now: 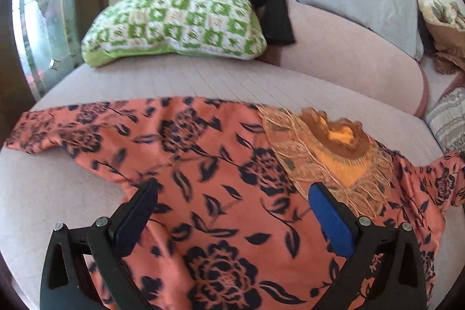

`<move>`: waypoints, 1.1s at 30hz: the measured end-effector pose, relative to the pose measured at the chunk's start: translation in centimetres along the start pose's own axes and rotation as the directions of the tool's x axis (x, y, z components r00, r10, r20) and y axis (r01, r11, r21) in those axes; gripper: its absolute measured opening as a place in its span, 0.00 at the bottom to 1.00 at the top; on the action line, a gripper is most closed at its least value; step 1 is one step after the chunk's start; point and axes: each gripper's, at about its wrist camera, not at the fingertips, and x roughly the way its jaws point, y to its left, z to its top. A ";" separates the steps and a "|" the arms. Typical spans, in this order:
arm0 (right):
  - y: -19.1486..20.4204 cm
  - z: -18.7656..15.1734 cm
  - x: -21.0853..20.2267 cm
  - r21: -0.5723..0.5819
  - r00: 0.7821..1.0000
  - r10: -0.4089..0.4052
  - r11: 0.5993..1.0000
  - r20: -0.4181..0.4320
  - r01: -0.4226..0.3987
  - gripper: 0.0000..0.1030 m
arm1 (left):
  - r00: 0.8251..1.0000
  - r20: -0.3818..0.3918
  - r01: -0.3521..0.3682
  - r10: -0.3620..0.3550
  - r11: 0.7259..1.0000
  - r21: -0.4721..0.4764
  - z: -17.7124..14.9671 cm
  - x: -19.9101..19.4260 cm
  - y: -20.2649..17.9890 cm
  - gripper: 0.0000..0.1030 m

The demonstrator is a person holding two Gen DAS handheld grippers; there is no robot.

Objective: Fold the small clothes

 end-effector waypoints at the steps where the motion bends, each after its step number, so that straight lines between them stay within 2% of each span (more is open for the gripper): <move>1: 2.4 -1.1 -0.1 -0.046 0.999 0.040 0.998 -0.025 -0.042 0.16 | 1.000 0.018 -0.023 0.023 1.000 -0.001 0.3 -0.4 0.6 1.00; 3: 6.7 -4.3 0.0 -0.124 0.989 0.112 0.985 -0.092 -0.123 0.16 | 0.996 0.055 -0.066 0.066 0.998 -0.003 0.9 -1.2 1.7 1.00; 5: 10.8 -8.0 0.4 -0.181 0.970 0.175 0.962 -0.170 -0.206 0.16 | 0.991 0.087 -0.105 0.105 0.994 -0.009 1.4 -2.0 3.1 1.00; 8: 16.0 -14.3 2.3 -0.203 0.908 0.262 0.919 -0.327 -0.339 0.16 | 0.983 0.109 -0.147 0.150 0.989 -0.035 1.8 -2.9 5.5 1.00; 10: 18.2 -18.8 3.3 -0.219 0.864 0.277 0.893 -0.420 -0.393 0.16 | 0.979 0.112 -0.162 0.169 0.985 -0.064 1.9 -3.3 7.2 1.00; 11: 19.3 -21.1 4.0 -0.231 0.840 0.274 0.879 -0.468 -0.416 0.19 | 0.978 0.109 -0.170 0.178 0.982 -0.078 2.0 -3.4 8.0 1.00; 12: 20.0 -22.8 4.7 -0.256 0.825 0.253 0.869 -0.505 -0.423 0.19 | 0.977 0.104 -0.176 0.186 0.980 -0.094 2.0 -3.4 8.7 1.00; 13: 21.1 -25.0 5.3 -0.308 0.809 0.197 0.854 -0.553 -0.419 0.22 | 0.976 0.098 -0.182 0.193 0.977 -0.109 2.0 -3.4 9.4 1.00; 14: 21.4 -27.2 5.7 -0.356 0.789 0.138 0.836 -0.599 -0.417 0.31 | 0.976 0.093 -0.185 0.197 0.975 -0.124 2.1 -3.4 10.0 1.00; 15: 21.5 -29.0 5.7 -0.389 0.765 0.092 0.818 -0.637 -0.423 0.50 | 0.976 0.090 -0.185 0.198 0.973 -0.138 2.1 -3.4 10.5 1.00; 16: 21.5 -30.2 5.5 -0.408 0.741 0.063 0.802 -0.669 -0.437 0.61 | 0.977 0.087 -0.179 0.194 0.972 -0.152 2.1 -3.4 10.9 1.00; 17: 21.1 -30.8 4.8 -0.413 0.737 0.062 0.795 -0.673 -0.444 0.68 | 0.979 0.084 -0.170 0.185 0.972 -0.161 2.0 -3.3 11.1 1.00; 19: 19.6 -30.7 3.1 -0.419 0.758 0.071 0.799 -0.648 -0.432 0.68 | 0.989 0.069 -0.119 0.133 0.977 -0.177 1.8 -3.0 11.0 1.00; 22: 16.6 -27.9 0.6 -0.362 0.817 0.102 0.861 -0.568 -0.359 0.68 | 0.999 0.045 -0.002 0.010 0.983 -0.184 1.8 -2.2 9.7 1.00; 24: 14.0 -26.4 -1.0 -0.283 0.846 0.137 0.905 -0.515 -0.319 0.68 | 0.997 0.030 0.079 -0.075 0.982 -0.174 2.1 -1.4 8.2 1.00; 26: 11.7 -24.6 -2.0 -0.213 0.875 0.160 0.936 -0.457 -0.282 0.68 | 0.988 0.040 0.157 -0.152 0.974 -0.164 2.8 -0.6 6.4 1.00; 27: 11.0 -24.1 -2.2 -0.215 0.893 0.138 0.944 -0.428 -0.249 0.68 | 0.982 0.051 0.187 -0.181 0.971 -0.148 3.3 0.0 5.4 1.00; 29: 10.9 -23.4 -2.0 -0.314 0.917 0.017 0.937 -0.398 -0.153 0.68 | 0.982 0.033 0.189 -0.187 0.977 -0.100 4.6 1.4 3.4 1.00; 33: 11.6 -22.9 -1.4 -0.448 0.937 -0.096 0.891 -0.335 -0.069 0.68 | 0.981 -0.017 0.189 -0.191 0.980 -0.063 5.2 4.1 0.3 1.00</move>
